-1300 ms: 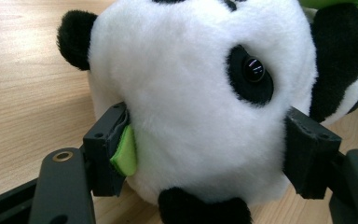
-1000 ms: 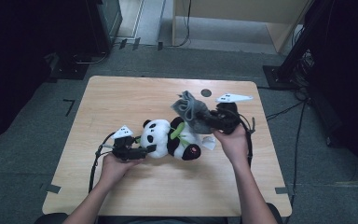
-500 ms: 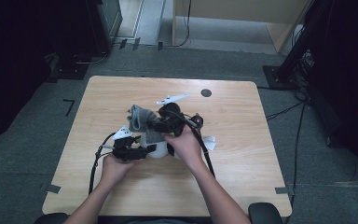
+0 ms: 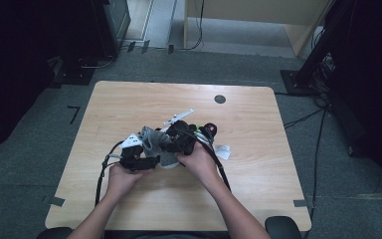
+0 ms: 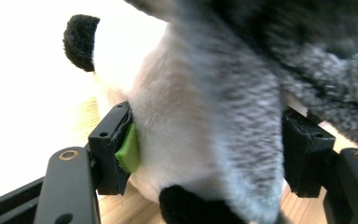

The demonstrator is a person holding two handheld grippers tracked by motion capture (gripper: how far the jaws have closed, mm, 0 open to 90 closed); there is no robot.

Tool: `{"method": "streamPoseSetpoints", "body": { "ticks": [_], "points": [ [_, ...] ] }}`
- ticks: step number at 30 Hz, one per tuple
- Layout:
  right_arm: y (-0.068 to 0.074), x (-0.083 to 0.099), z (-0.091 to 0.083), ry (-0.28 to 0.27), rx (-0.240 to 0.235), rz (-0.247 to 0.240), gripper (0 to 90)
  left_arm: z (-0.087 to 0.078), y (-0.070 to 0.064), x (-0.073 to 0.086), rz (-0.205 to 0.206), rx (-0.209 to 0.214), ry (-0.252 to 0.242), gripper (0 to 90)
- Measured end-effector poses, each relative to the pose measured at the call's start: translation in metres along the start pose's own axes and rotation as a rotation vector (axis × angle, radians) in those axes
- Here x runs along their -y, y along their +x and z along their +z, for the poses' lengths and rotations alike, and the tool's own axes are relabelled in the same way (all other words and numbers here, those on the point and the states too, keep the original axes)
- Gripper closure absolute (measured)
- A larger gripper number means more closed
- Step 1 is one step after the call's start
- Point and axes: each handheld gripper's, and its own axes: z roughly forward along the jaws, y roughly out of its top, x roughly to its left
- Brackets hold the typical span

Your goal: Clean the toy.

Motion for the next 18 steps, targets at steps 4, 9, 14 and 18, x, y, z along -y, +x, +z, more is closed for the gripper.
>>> {"method": "streamPoseSetpoints", "body": {
  "ticks": [4,9,14,18],
  "points": [
    [-0.009,0.008,-0.010,0.020,0.005,-0.007,78.2,0.000,0.001,0.000,-0.015,0.003,-0.003,31.1],
    [-0.026,0.022,-0.026,0.025,0.025,0.023,78.0,0.000,0.001,0.000,-0.012,0.011,-0.007,31.7],
    [-0.034,0.028,-0.038,-0.003,0.052,0.015,78.1,0.000,0.001,0.000,-0.010,0.012,-0.008,31.9],
    [-0.037,0.030,-0.043,-0.004,0.052,0.006,78.2,0.000,0.001,0.000,-0.009,0.014,-0.012,31.8]
  ]
}}
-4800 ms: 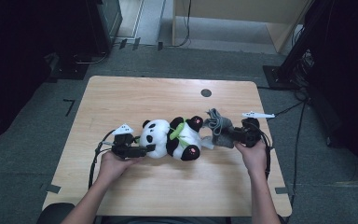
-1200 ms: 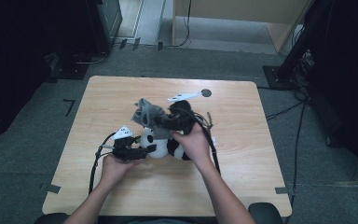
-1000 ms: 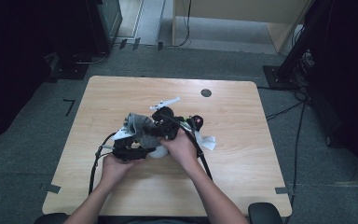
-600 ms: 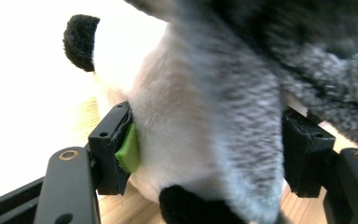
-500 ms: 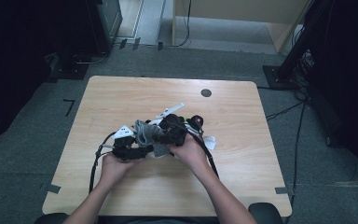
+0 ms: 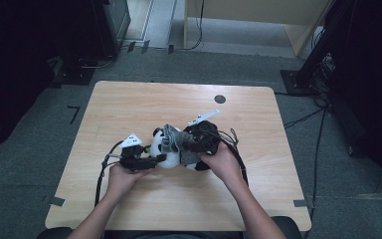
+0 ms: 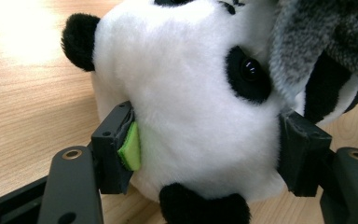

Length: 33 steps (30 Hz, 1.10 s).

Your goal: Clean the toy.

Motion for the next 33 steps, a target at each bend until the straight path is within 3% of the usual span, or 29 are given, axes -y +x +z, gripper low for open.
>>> {"method": "streamPoseSetpoints", "body": {
  "ticks": [4,7,9,11,13,20,23,25,30,33],
  "points": [
    [-0.003,-0.001,-0.009,-0.014,0.051,-0.015,78.2,0.000,0.000,0.000,-0.006,0.001,-0.005,31.6],
    [-0.009,-0.006,-0.021,-0.028,0.170,-0.016,77.8,0.000,-0.001,0.001,-0.001,-0.005,-0.003,31.4],
    [-0.019,-0.009,-0.028,-0.047,0.139,0.048,77.8,0.001,0.000,0.001,-0.005,-0.006,-0.008,31.1],
    [-0.022,-0.015,-0.034,-0.074,0.124,0.071,77.8,0.001,0.000,0.001,-0.007,-0.006,-0.011,30.9],
    [-0.017,-0.023,-0.036,-0.089,0.123,0.061,77.6,0.001,0.000,0.001,-0.002,-0.008,-0.013,30.7],
    [0.014,-0.062,-0.016,-0.141,0.013,0.026,77.3,0.001,-0.002,0.002,0.007,-0.020,-0.019,29.9],
    [0.028,-0.072,0.001,-0.132,-0.036,0.025,77.2,0.001,-0.003,0.001,0.014,-0.024,-0.020,30.0],
    [0.034,-0.074,0.017,-0.094,-0.045,0.028,77.2,0.000,-0.003,0.002,0.017,-0.025,-0.022,30.1],
    [0.033,-0.060,0.057,0.005,-0.088,0.066,77.3,0.000,-0.003,0.001,0.020,-0.037,-0.012,30.3],
    [0.031,-0.053,0.054,-0.019,-0.084,0.054,77.7,0.000,-0.003,0.001,0.009,-0.028,-0.009,31.2]
  ]
}}
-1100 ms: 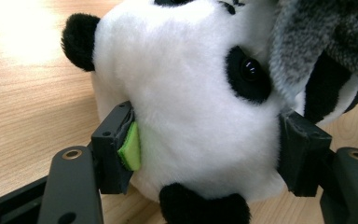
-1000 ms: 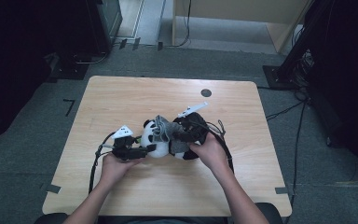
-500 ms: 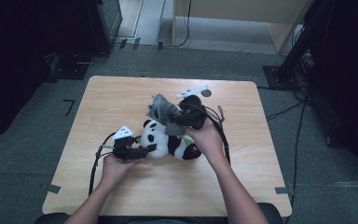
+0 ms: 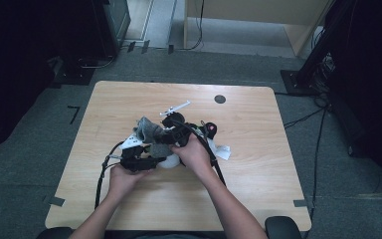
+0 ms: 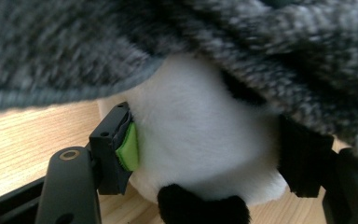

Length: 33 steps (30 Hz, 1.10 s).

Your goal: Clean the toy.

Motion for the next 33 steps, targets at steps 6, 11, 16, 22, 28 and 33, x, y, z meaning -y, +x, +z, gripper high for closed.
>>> {"method": "streamPoseSetpoints", "body": {
  "ticks": [6,11,16,22,28,33],
  "points": [
    [0.001,0.012,-0.011,0.025,0.023,-0.034,78.0,0.000,0.000,0.001,0.008,-0.001,0.003,31.3],
    [0.001,0.026,-0.022,0.055,0.044,-0.054,78.2,0.000,0.001,0.001,-0.003,0.004,0.005,31.2],
    [-0.006,0.040,-0.035,0.090,0.066,-0.076,78.1,0.000,0.002,0.000,-0.017,0.012,0.005,31.4],
    [-0.015,0.049,-0.051,0.065,0.075,-0.101,77.9,0.000,0.003,0.000,-0.041,0.019,0.007,32.9],
    [-0.021,0.053,-0.064,0.025,0.100,-0.138,78.0,0.000,0.002,-0.001,-0.030,0.014,0.016,33.0],
    [-0.031,0.059,-0.077,-0.043,0.114,-0.106,78.0,0.000,0.002,-0.002,-0.033,0.016,0.021,32.9]
  ]
}}
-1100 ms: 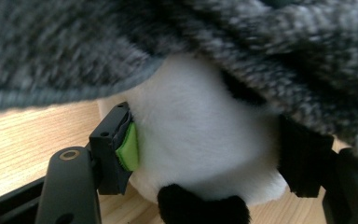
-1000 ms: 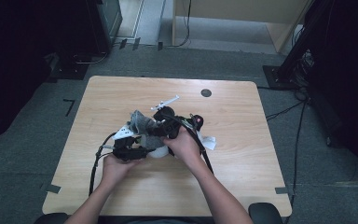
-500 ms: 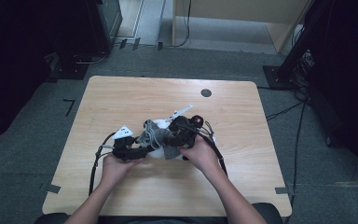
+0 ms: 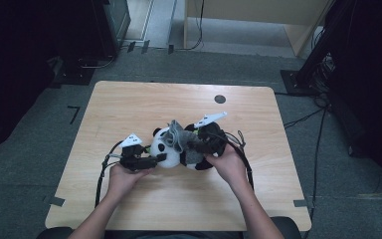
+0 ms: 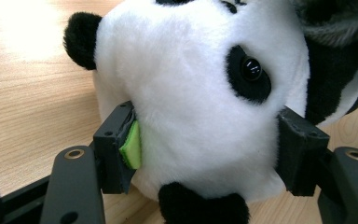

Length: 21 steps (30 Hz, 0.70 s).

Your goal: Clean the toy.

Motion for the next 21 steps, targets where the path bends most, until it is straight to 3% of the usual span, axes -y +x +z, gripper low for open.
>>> {"method": "streamPoseSetpoints", "body": {
  "ticks": [3,9,15,21],
  "points": [
    [-0.006,0.001,-0.009,-0.027,0.037,0.024,77.9,0.000,0.000,-0.001,0.016,-0.002,0.010,32.7],
    [-0.022,0.007,-0.025,-0.140,0.069,0.112,77.7,0.000,0.003,-0.001,0.007,0.014,0.017,32.2],
    [-0.036,0.015,-0.053,-0.233,0.050,0.181,77.6,0.001,0.001,-0.002,0.008,0.002,0.021,31.9],
    [-0.034,0.025,-0.077,-0.269,0.040,0.179,77.0,0.000,0.000,-0.006,-0.005,0.002,0.041,31.8]
  ]
}}
